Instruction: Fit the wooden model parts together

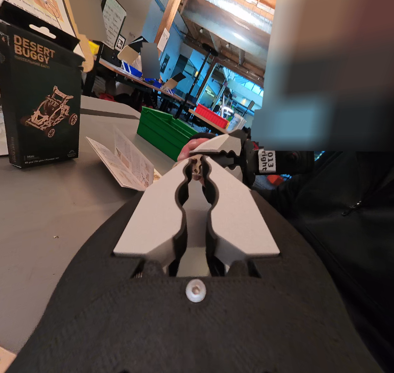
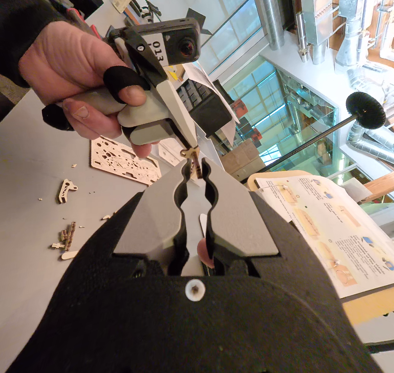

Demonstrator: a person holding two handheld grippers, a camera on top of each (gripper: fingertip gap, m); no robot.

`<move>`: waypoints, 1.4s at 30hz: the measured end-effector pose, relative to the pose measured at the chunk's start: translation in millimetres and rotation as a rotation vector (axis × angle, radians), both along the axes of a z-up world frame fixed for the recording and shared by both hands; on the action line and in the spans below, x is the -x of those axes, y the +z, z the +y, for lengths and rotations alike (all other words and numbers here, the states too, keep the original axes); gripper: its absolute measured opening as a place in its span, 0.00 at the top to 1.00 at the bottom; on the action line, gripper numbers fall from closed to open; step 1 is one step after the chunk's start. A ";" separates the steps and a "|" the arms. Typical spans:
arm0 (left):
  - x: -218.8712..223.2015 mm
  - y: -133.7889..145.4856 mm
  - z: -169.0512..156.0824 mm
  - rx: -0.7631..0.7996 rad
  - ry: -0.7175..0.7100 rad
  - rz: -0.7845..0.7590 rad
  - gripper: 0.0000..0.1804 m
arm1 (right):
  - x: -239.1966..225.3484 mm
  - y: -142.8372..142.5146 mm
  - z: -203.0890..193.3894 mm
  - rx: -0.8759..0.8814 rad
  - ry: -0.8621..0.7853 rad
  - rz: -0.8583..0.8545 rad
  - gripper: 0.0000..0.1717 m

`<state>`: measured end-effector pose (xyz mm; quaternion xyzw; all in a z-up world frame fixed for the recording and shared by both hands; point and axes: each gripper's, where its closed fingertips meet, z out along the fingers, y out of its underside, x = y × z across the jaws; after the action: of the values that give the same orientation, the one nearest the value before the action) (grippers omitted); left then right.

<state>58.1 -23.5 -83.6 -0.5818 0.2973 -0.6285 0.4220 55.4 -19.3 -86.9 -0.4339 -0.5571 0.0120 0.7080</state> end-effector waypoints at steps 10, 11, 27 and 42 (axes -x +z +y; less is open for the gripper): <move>13.5 1.8 8.9 -0.053 0.071 -0.035 0.97 | -19.0 4.2 2.7 0.246 0.034 0.145 0.90; 14.8 1.6 10.1 -0.067 0.083 -0.027 0.97 | -21.6 4.7 2.4 0.301 0.050 0.177 0.90; 62.9 -25.5 30.5 -0.215 0.262 0.106 0.97 | -22.4 -99.1 6.3 0.952 -0.158 -0.026 0.89; 100.1 -34.1 28.4 -0.216 0.299 0.019 0.97 | 53.7 -153.5 -30.1 1.121 -0.001 -0.360 0.91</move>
<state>-42.0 4.9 -117.8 -0.5767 0.2772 -0.5175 0.5682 1.6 -49.4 -240.3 -0.7373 -0.5770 0.2307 0.2648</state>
